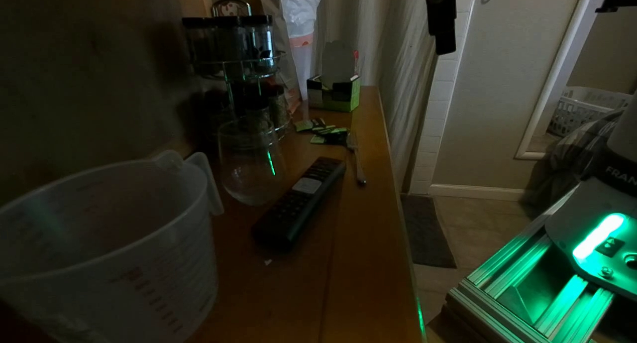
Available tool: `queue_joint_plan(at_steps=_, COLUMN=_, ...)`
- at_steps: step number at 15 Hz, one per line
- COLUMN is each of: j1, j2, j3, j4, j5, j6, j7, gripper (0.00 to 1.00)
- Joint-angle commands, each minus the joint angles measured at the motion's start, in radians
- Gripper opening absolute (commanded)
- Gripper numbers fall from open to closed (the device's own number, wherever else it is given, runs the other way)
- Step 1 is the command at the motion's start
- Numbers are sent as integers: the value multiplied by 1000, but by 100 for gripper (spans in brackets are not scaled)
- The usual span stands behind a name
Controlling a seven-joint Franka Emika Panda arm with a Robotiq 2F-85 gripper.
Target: Put the remote control in the clear jug.
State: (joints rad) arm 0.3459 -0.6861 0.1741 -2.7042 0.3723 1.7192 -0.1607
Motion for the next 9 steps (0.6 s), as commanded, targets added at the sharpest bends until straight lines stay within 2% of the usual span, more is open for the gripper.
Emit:
queue_joint_plan(at_steps=1, j1=-6, j2=0, j3=4, j4=2, j5=2, j6=-4, j7=-5, gripper=100)
queue_joint_plan(at_steps=4, j1=13, j2=4, j3=3, j4=-3, j5=27, j6=25, j7=-39, gripper=100)
queue_joint_plan(at_steps=5, j1=48, j2=5, j3=14, j4=-13, j5=51, j6=83, j7=-96, gripper=100)
queue_joint_plan(at_steps=9, j1=155, j2=58, j3=47, j4=-2, j5=147, j6=192, j7=-225, gripper=100)
